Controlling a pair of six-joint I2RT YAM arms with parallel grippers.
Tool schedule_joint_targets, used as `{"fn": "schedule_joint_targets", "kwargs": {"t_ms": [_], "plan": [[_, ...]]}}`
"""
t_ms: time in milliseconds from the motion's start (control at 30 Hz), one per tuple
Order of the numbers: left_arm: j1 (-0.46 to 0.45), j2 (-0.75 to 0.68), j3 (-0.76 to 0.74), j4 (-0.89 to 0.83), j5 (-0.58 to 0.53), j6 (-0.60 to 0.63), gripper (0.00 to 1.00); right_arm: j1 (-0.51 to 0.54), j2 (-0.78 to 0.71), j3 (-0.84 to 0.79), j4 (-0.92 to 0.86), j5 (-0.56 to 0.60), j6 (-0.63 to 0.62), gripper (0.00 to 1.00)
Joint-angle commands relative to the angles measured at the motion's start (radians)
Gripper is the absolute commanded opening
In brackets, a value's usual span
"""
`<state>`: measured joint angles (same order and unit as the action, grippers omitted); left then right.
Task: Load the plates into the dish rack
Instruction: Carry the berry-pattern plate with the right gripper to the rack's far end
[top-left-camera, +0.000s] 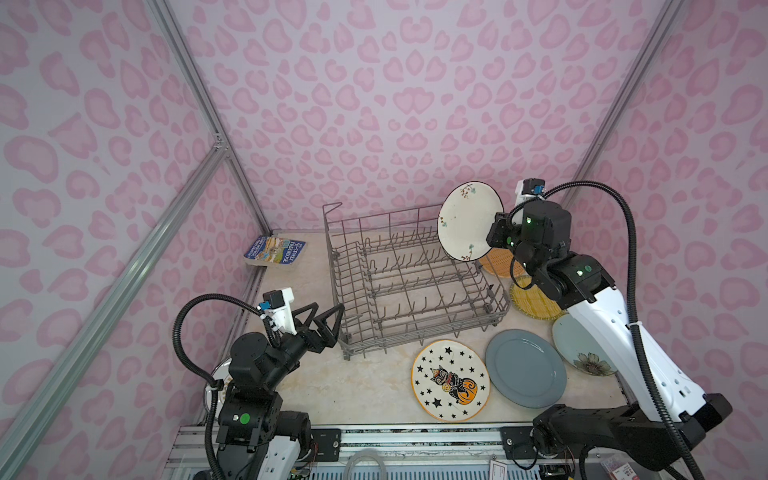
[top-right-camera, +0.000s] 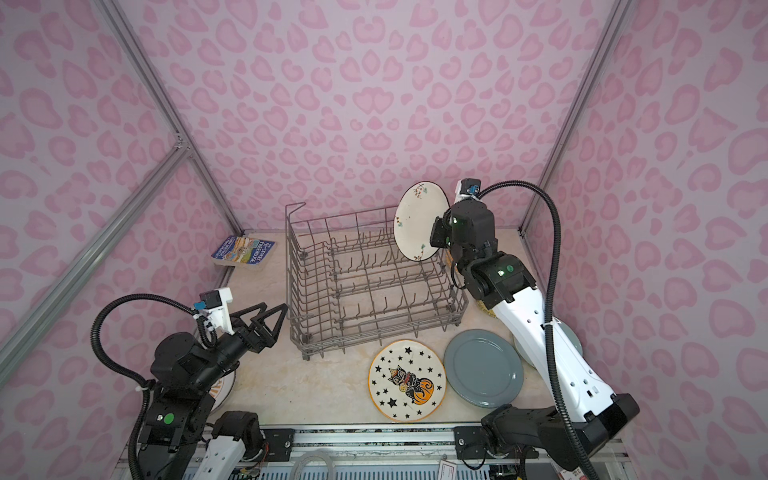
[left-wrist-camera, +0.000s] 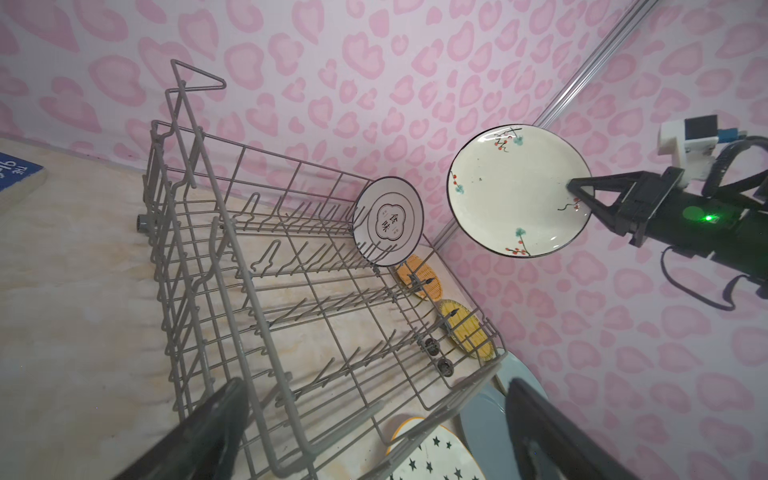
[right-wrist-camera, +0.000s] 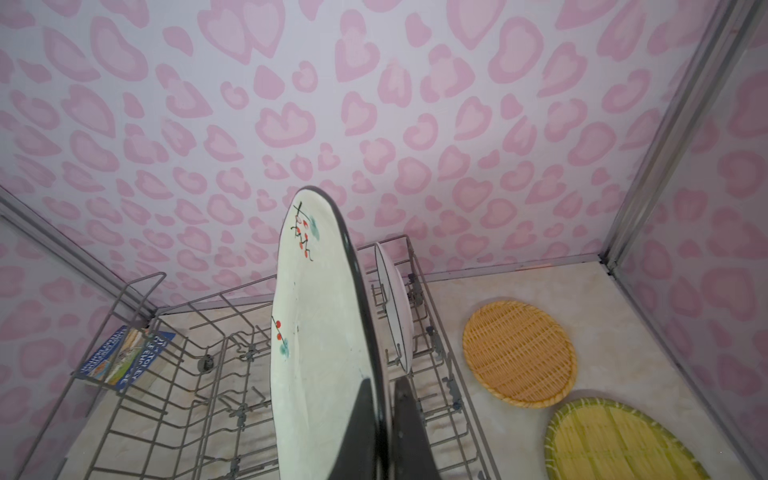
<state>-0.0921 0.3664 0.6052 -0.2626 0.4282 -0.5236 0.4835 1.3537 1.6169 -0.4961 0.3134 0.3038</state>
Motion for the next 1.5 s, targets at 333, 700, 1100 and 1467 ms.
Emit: {"fn": "schedule_joint_targets", "kwargs": {"t_ms": [333,700,1100,1467], "plan": [[-0.001,-0.013,-0.01,0.137,0.097,0.042,0.97,0.019,0.228,0.152,0.126,0.158,-0.225,0.0],[0.002,-0.018,-0.018,0.161,0.132,0.033,0.97,0.067,0.402,0.274,0.165,0.268,-0.386,0.0],[0.007,0.005,-0.029,0.207,0.21,0.016,0.97,0.066,0.549,0.319,0.233,0.342,-0.503,0.0],[0.015,0.014,-0.031,0.216,0.219,0.011,0.97,0.049,0.645,0.368,0.266,0.369,-0.548,0.0]]}}
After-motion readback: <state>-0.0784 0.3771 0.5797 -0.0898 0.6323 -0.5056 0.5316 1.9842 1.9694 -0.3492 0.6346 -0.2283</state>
